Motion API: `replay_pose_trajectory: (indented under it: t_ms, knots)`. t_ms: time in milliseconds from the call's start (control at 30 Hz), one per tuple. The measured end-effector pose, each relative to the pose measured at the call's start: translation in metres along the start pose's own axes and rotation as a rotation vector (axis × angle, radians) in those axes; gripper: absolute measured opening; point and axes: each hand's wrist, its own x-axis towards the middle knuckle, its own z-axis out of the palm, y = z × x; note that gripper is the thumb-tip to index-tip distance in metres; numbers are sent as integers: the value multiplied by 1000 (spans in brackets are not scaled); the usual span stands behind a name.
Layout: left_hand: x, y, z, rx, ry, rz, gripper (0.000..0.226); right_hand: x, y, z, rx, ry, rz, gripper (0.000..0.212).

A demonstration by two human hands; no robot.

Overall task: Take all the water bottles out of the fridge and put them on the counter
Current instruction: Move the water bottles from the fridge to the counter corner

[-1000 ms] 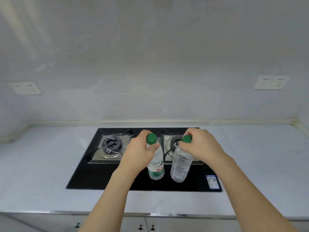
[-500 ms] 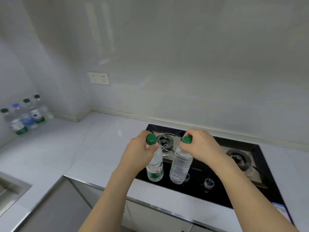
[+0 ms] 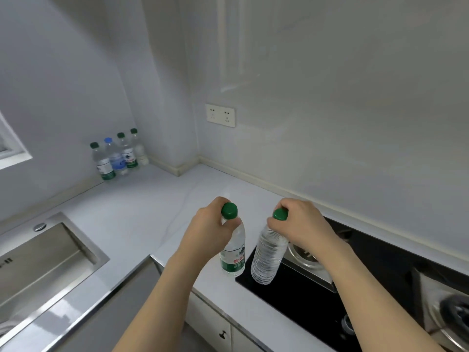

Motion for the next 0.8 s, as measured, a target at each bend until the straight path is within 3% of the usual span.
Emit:
replay_pose_trajectory:
  t_ms: [433, 800]
  knots:
    - [155, -33, 0, 84, 33, -57, 18, 163, 5, 31, 61, -69, -37, 20]
    - [210, -77, -4, 73, 16, -109, 22, 232, -13, 66, 41, -95, -33, 20]
